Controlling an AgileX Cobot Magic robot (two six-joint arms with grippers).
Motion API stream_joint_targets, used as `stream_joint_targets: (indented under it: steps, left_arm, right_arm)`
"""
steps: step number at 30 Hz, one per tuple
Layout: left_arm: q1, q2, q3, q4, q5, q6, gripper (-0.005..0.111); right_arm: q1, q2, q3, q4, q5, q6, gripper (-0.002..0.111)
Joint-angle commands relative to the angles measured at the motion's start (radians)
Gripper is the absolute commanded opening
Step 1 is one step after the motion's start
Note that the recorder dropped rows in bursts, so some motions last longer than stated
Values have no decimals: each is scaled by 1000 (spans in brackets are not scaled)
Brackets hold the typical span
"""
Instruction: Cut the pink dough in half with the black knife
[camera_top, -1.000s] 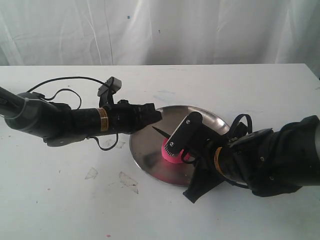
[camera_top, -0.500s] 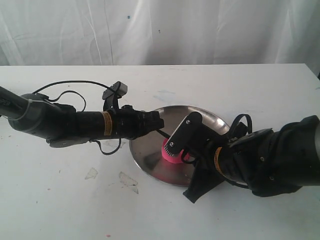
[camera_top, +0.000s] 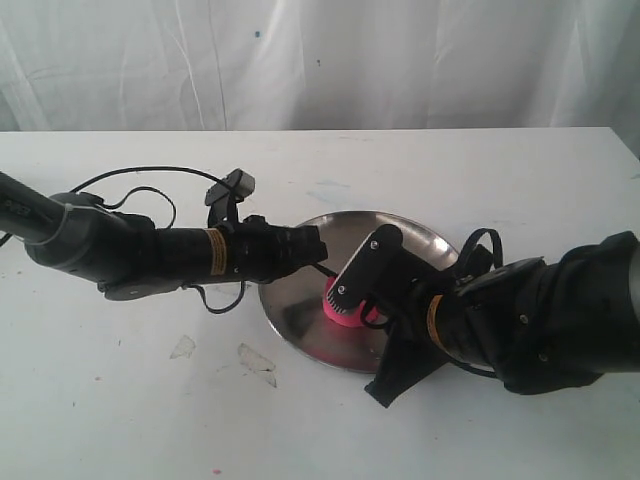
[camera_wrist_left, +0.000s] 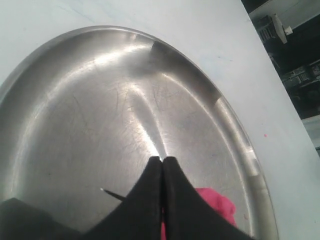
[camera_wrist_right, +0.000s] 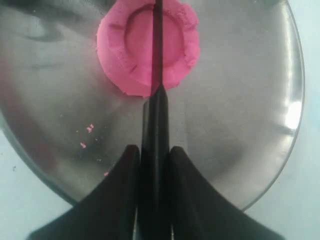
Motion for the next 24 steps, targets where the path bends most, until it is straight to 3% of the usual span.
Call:
stream_joint_targets:
  steps: [1, 12, 24]
  left_arm:
    - [-6, -12, 0, -58, -70, 35, 0]
    - [-6, -50, -24, 83, -6, -12, 0]
    - [-6, -50, -24, 116, 26, -24, 0]
  right_arm:
    - [0, 0, -7, -4, 1, 2, 0]
    - [0, 0, -7, -4, 14, 2, 0]
    - [0, 47, -11, -11, 6, 4, 0]
